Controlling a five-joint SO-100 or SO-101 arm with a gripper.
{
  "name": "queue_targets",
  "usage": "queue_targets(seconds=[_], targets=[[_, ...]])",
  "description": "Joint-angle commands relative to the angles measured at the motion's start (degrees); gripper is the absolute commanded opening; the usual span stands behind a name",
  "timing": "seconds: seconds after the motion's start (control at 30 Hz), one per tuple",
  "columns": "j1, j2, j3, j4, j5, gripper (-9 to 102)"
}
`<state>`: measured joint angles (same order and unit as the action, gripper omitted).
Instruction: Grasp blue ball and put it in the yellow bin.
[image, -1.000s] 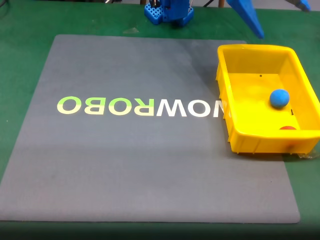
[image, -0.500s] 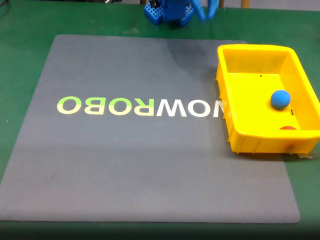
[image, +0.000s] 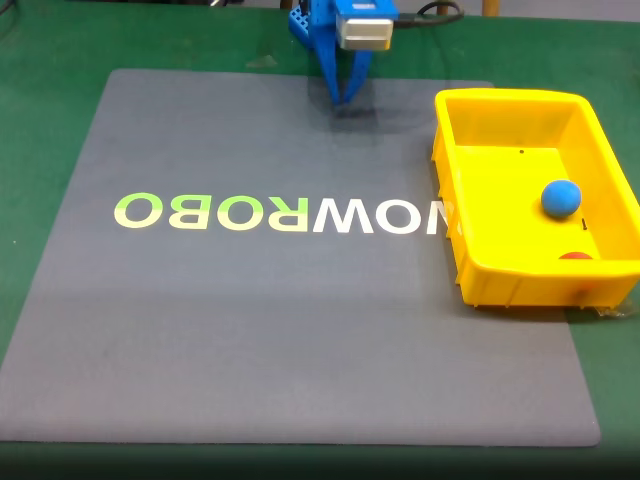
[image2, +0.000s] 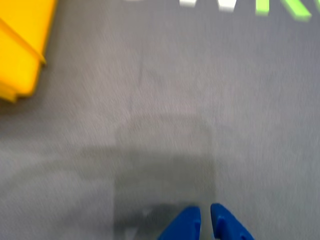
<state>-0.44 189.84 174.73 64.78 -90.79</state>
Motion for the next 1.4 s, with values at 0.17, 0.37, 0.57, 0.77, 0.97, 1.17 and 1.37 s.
queue_targets(seconds=[0.17,0.37,0.57,0.77,0.97,1.17,1.37], targets=[[0.7,0.7,2.99,13.62,-1.58,0],[1.23,0.7,2.99,13.89,-2.02,0],[1.76,0.18,2.99,13.62,-2.02,0],[1.76,0.35,2.99,13.71,-1.67,0],[1.93,0.35,2.99,13.8,-1.58,0],[1.85,0.35,2.99,13.8,-1.76,0],[1.85,0.44,2.99,13.8,-1.76,0]])
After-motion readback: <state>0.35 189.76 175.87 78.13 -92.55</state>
